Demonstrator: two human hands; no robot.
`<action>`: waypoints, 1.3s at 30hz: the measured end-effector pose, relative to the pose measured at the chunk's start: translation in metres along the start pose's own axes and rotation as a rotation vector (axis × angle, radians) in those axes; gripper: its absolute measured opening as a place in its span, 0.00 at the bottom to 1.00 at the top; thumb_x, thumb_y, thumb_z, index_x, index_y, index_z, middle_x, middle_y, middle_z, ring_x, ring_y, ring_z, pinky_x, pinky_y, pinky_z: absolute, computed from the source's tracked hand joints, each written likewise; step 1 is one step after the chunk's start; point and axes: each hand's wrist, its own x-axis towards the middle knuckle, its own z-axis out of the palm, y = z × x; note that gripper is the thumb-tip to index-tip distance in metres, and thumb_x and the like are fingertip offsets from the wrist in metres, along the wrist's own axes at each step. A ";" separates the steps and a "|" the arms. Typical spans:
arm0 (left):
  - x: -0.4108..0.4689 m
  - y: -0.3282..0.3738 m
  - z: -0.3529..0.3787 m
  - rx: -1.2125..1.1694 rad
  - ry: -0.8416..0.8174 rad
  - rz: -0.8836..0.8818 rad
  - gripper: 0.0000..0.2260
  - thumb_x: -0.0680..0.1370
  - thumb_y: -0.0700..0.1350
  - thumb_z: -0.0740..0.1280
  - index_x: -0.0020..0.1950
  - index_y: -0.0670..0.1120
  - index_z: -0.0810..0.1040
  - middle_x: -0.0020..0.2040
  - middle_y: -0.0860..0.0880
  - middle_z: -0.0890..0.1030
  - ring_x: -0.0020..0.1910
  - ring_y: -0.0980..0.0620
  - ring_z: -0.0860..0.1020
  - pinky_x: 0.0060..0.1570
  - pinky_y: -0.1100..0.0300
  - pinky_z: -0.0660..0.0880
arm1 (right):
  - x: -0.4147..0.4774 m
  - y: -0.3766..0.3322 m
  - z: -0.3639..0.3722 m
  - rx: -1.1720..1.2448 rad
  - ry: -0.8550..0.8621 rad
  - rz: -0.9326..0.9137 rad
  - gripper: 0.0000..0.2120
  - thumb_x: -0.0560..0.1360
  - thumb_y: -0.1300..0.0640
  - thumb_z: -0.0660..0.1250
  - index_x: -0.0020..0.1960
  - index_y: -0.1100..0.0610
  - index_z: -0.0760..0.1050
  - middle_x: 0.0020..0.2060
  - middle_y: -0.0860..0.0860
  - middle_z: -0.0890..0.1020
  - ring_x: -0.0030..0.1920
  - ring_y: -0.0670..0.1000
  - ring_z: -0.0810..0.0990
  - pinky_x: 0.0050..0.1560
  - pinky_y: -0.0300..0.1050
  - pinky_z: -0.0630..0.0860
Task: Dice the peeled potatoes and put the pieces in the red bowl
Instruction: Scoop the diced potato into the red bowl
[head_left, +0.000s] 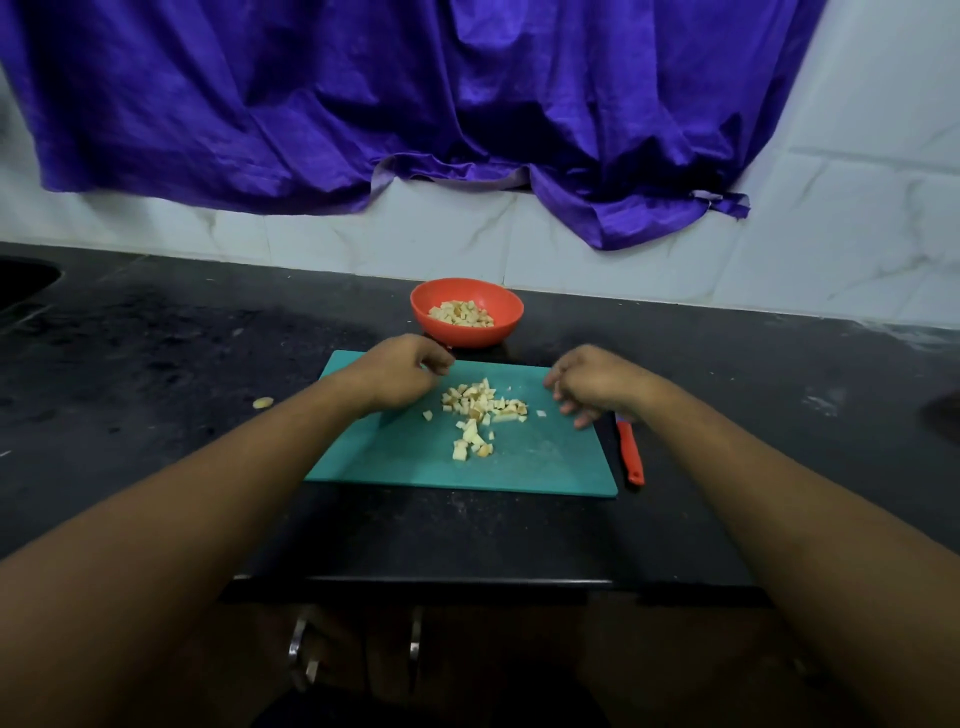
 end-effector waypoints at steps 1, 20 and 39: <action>0.000 0.002 0.001 0.093 -0.022 -0.038 0.18 0.82 0.34 0.61 0.70 0.44 0.79 0.66 0.49 0.79 0.64 0.51 0.76 0.66 0.55 0.73 | 0.000 0.002 0.006 -0.062 0.020 0.031 0.11 0.81 0.64 0.58 0.57 0.63 0.78 0.45 0.59 0.80 0.42 0.54 0.80 0.36 0.48 0.82; -0.014 0.015 -0.007 0.249 -0.345 -0.264 0.46 0.66 0.61 0.81 0.77 0.47 0.66 0.69 0.47 0.73 0.52 0.47 0.82 0.49 0.55 0.82 | -0.026 -0.016 0.025 -0.249 -0.214 -0.070 0.38 0.69 0.45 0.81 0.73 0.52 0.69 0.55 0.49 0.74 0.51 0.52 0.80 0.40 0.45 0.80; 0.002 0.026 0.013 0.193 -0.223 -0.140 0.35 0.70 0.52 0.81 0.74 0.48 0.72 0.61 0.50 0.78 0.54 0.50 0.81 0.56 0.53 0.81 | -0.010 -0.020 0.043 -0.372 -0.068 -0.216 0.40 0.71 0.42 0.78 0.77 0.52 0.66 0.62 0.50 0.73 0.57 0.51 0.78 0.50 0.46 0.79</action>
